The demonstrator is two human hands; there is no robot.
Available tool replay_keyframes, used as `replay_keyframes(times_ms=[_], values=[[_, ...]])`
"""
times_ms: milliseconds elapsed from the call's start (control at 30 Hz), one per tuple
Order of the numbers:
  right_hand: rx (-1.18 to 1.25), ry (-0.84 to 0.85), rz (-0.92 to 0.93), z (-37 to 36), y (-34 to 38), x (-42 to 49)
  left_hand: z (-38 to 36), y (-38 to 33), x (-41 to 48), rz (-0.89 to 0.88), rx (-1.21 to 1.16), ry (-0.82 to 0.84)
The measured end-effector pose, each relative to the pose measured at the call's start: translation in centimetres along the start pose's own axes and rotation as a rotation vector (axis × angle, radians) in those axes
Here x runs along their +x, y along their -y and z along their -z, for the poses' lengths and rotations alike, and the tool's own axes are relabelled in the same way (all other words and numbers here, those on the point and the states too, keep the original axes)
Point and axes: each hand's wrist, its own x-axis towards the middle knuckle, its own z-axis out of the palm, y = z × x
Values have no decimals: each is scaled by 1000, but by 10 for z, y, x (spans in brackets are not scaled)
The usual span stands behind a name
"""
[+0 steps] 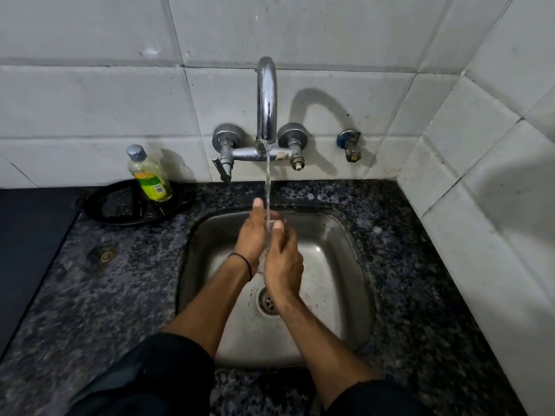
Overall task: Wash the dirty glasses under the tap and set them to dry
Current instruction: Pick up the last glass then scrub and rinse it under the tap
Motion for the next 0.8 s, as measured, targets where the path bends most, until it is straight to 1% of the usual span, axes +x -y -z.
replay_keyframes(times_ms=[67,133,267,333,367,433,467,533,567,633,700,733,800], values=[[145,108,-88,6,2,8,4,12,-2,-117,139,88],[229,213,-114,8,2,13,10,23,-2,-164,146,118],[162,305,-18,2,-8,7,17,23,0,-131,115,68],[130,329,-8,0,-10,6,19,18,2,-114,121,113],[134,312,-15,0,-6,7,19,15,0,-122,130,143],[202,235,-82,3,5,13,17,16,-4,-155,140,180],[264,226,-148,6,9,18,16,18,-6,-171,127,203],[388,297,-317,12,13,26,14,19,-14,-184,70,254],[429,319,-367,14,12,28,12,20,-19,-188,26,264],[540,272,-404,12,7,31,9,26,-26,-197,-118,171],[664,166,-375,6,3,30,4,36,-26,-97,-273,15],[715,118,-348,4,5,28,1,41,-25,-4,-356,-37],[732,48,-280,0,4,24,-4,44,-23,225,-572,-45]])
